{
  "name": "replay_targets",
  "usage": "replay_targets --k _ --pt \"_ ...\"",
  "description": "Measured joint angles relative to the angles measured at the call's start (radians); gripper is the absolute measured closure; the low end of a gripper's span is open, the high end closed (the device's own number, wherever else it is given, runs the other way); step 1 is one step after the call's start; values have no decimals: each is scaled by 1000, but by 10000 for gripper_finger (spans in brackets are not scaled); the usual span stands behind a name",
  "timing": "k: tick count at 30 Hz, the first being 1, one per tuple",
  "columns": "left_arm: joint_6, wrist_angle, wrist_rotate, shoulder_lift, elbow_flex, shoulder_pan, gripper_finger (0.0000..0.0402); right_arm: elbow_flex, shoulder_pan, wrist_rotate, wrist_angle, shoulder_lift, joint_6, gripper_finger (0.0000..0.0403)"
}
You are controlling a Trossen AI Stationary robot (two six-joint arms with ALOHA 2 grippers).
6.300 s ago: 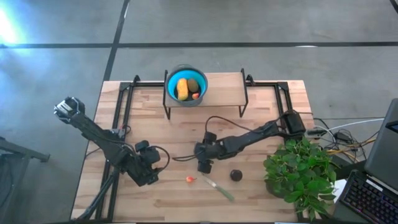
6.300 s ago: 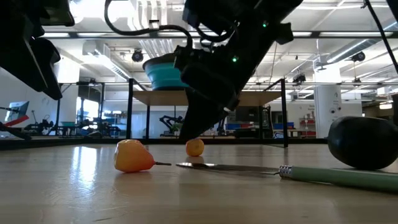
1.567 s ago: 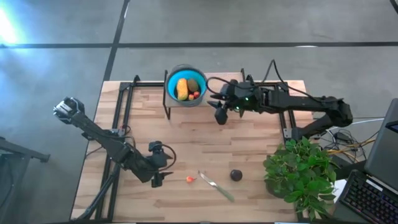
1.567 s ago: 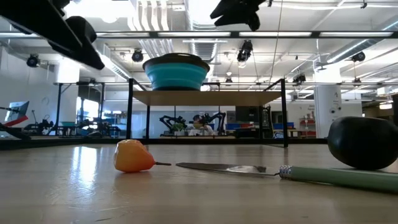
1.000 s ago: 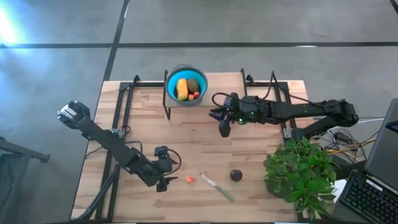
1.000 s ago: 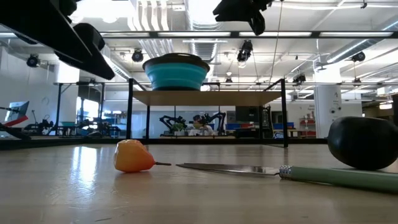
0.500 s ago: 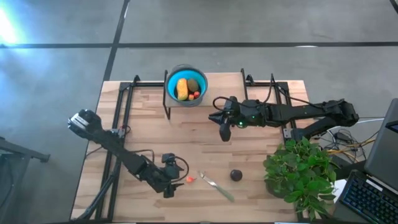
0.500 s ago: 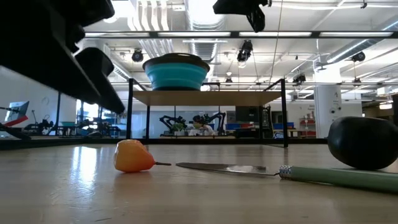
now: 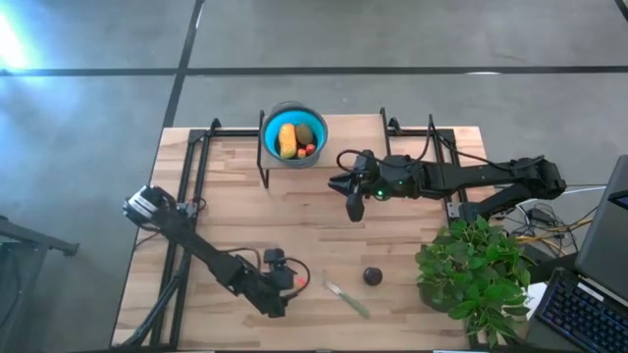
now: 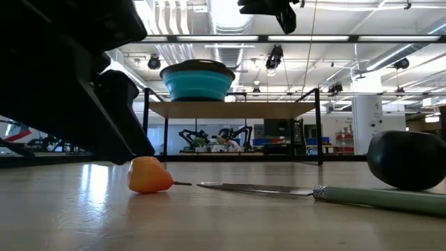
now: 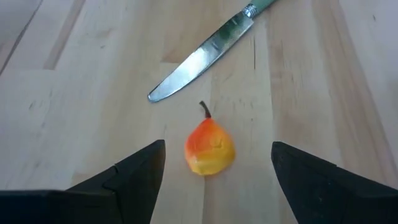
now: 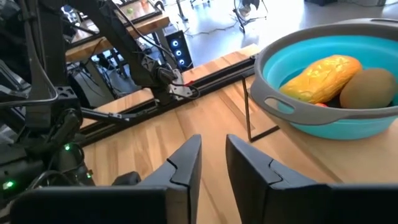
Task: Pick & Place Fruit
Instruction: Put the pear into the blue strainer bowl on the shelf
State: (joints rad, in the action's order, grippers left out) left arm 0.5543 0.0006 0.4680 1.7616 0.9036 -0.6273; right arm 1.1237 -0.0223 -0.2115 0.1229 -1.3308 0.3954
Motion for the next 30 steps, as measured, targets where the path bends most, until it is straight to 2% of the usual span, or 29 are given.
replay_targets --k 8,16,21,30 --pt "49 -1 5 55 16 6 107 0 0 0 0 0 -2 310" --pt "67 0 24 62 15 11 146 0 0 0 -1 0 -2 302" --pt "49 5 28 62 12 17 164 0 0 0 -1 0 -2 316" --pt "42 29 28 62 5 22 168 0 0 0 -1 0 -2 353"
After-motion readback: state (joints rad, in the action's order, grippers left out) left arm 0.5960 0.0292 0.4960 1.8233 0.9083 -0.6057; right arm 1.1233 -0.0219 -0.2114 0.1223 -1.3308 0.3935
